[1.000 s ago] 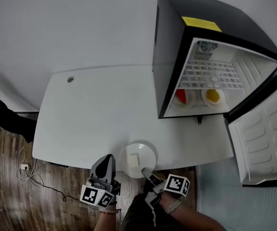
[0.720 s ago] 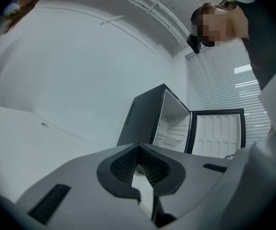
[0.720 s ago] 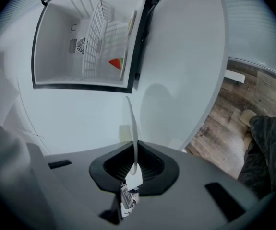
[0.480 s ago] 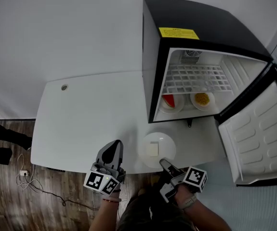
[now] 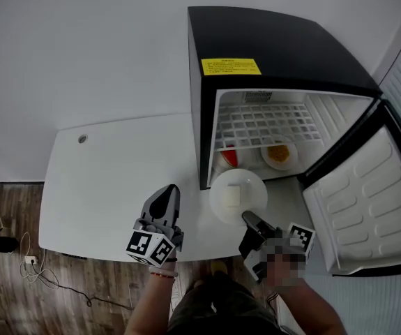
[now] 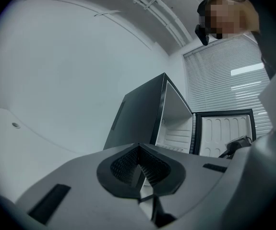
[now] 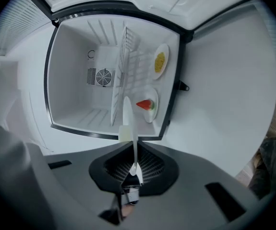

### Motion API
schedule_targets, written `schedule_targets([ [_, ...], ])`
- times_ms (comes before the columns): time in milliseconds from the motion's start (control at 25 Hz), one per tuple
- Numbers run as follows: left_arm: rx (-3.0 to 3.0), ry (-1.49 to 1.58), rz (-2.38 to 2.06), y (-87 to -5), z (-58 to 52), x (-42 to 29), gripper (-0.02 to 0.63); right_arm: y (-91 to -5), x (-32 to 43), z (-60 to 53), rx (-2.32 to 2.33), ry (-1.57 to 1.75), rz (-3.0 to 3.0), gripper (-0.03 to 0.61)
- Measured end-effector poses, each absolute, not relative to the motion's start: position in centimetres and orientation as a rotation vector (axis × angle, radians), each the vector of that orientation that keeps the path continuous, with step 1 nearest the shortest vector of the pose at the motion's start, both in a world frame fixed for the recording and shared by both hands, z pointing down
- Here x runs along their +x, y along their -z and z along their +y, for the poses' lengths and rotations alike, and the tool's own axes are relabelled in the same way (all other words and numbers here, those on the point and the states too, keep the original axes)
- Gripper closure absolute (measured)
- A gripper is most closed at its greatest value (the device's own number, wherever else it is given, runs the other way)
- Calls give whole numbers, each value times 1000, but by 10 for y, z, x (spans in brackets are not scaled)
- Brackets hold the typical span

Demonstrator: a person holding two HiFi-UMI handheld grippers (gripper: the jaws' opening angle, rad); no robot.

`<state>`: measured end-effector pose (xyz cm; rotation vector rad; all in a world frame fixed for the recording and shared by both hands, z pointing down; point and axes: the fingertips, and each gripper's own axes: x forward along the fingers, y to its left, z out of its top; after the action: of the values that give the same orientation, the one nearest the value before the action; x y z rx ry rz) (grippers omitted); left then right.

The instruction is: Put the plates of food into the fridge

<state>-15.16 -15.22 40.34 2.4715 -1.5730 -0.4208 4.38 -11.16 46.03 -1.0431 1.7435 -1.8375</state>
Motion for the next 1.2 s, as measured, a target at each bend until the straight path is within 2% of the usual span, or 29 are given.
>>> schedule_targets([
  [480,2479,455,-1565,-384,-212,-130,607,-404,53,-187,-952,1809,1764,561],
  [1200,2436,481,-1647,-372,-238,-141,607,-394,36,-262,-955,1912,1591,560],
])
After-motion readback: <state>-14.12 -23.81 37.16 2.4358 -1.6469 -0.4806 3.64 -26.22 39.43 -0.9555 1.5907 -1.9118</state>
